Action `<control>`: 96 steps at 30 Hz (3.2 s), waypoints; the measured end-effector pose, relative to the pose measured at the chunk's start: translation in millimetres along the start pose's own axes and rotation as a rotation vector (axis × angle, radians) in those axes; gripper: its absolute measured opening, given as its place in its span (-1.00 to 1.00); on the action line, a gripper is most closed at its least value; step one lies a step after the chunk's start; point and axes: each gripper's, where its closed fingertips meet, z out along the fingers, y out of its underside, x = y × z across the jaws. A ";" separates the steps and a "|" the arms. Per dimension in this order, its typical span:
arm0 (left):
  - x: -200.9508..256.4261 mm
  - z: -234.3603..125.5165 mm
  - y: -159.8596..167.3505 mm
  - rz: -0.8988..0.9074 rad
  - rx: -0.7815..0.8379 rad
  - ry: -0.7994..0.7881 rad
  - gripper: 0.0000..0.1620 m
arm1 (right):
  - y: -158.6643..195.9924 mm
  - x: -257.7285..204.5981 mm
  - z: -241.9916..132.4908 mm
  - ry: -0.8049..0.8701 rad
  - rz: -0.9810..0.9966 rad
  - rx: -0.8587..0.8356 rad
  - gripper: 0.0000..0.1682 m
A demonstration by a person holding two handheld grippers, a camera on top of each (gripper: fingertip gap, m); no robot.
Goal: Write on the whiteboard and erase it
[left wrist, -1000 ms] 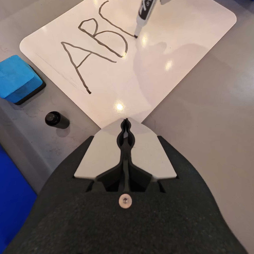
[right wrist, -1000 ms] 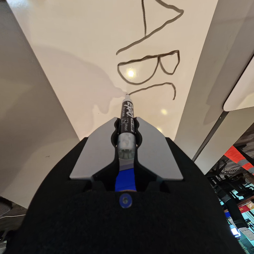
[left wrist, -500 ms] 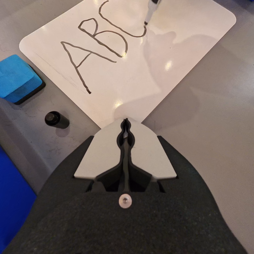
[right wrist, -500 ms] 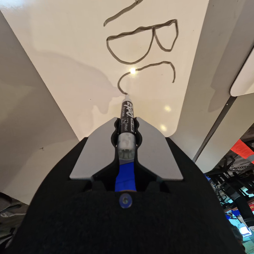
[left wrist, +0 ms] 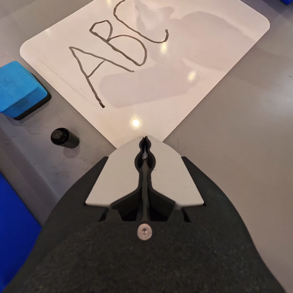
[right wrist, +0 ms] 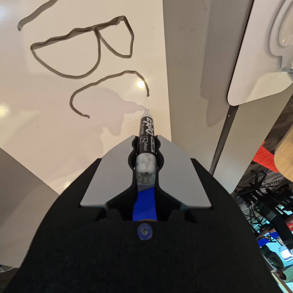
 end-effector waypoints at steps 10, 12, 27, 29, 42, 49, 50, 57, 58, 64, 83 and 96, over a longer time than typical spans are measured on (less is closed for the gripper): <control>0.9 -0.1 -0.1 -0.006 0.000 0.007 -1.00 | -1.9 1.2 5.7 -0.022 -0.003 -0.016 -0.77; 1.2 0.2 -0.3 -0.004 0.000 0.006 -1.00 | 0.3 -4.9 3.5 -0.029 -0.005 -0.020 -0.77; 1.2 0.0 -0.2 0.016 0.000 -0.015 -1.00 | 22.2 -62.2 -13.9 -0.016 0.018 -0.028 -0.77; 1.1 0.0 -0.2 0.017 0.000 -0.016 -1.00 | 25.5 -68.7 -15.9 -0.018 0.023 -0.031 -0.77; 0.2 -0.1 -0.1 0.012 0.000 -0.011 -1.00 | 27.6 -29.5 -37.0 0.046 0.106 0.026 -0.77; 0.1 -0.1 -0.1 0.014 0.000 -0.007 -1.00 | 15.5 -2.6 -17.5 0.040 0.075 0.018 -0.77; 0.0 -0.1 -0.1 0.014 0.000 -0.007 -1.00 | 12.7 -1.9 -13.9 0.033 0.070 0.017 -0.77; 0.0 -0.1 0.0 0.008 0.000 0.001 -1.00 | -0.8 5.2 4.0 0.017 0.044 0.016 -0.77; 0.0 0.0 -0.1 0.008 0.000 0.002 -1.00 | -1.6 5.4 6.0 0.013 0.043 0.014 -0.77; 0.1 0.0 -0.1 0.009 0.000 0.002 -1.00 | 0.3 9.9 9.6 0.005 0.046 -0.001 -0.77; 1.1 0.3 -0.1 0.014 0.000 -0.001 -1.00 | 42.0 -39.1 -4.8 0.002 0.050 -0.065 -0.77; 2.3 -0.1 0.2 0.017 0.000 -0.002 -1.00 | 25.3 -73.9 -22.8 0.009 -0.002 -0.032 -0.77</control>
